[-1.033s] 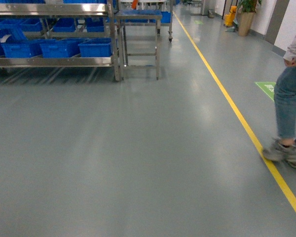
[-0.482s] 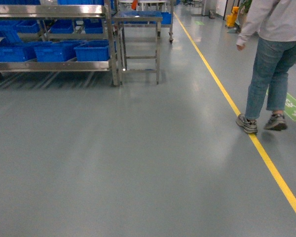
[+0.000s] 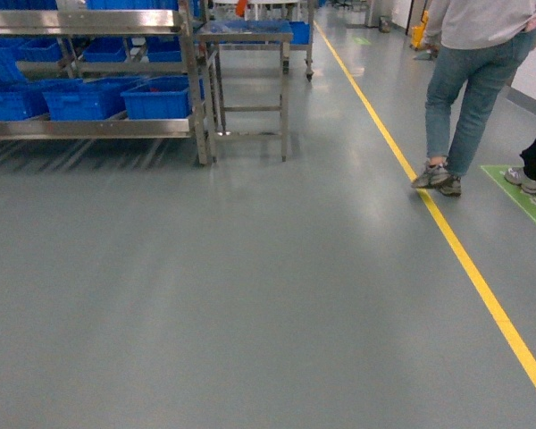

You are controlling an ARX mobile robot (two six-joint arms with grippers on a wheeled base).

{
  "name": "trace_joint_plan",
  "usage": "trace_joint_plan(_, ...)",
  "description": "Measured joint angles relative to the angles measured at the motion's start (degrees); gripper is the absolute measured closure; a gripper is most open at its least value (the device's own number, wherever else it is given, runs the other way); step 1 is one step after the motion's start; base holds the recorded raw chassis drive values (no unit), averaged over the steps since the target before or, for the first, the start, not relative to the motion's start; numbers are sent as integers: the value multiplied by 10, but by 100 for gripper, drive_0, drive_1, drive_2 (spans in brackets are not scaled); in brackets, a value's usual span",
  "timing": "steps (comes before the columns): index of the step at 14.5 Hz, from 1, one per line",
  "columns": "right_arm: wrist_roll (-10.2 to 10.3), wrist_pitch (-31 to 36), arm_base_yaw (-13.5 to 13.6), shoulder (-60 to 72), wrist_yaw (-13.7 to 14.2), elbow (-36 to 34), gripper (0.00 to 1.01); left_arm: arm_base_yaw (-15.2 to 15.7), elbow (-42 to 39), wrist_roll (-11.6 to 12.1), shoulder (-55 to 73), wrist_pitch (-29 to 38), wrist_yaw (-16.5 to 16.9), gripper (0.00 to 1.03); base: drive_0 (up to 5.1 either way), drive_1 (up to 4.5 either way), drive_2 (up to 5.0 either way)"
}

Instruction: Sort blue parts and orange caps into right shelf containers

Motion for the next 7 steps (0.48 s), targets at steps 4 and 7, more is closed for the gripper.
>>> trace_joint_plan(4, 0, 1, 0, 0, 0, 0, 58, 0, 0, 0, 0, -1, 0, 62, 14, 444, -416)
trace_joint_plan(7, 0, 2, 0, 0, 0, 0, 58, 0, 0, 0, 0, 0, 0, 62, 14, 444, -416)
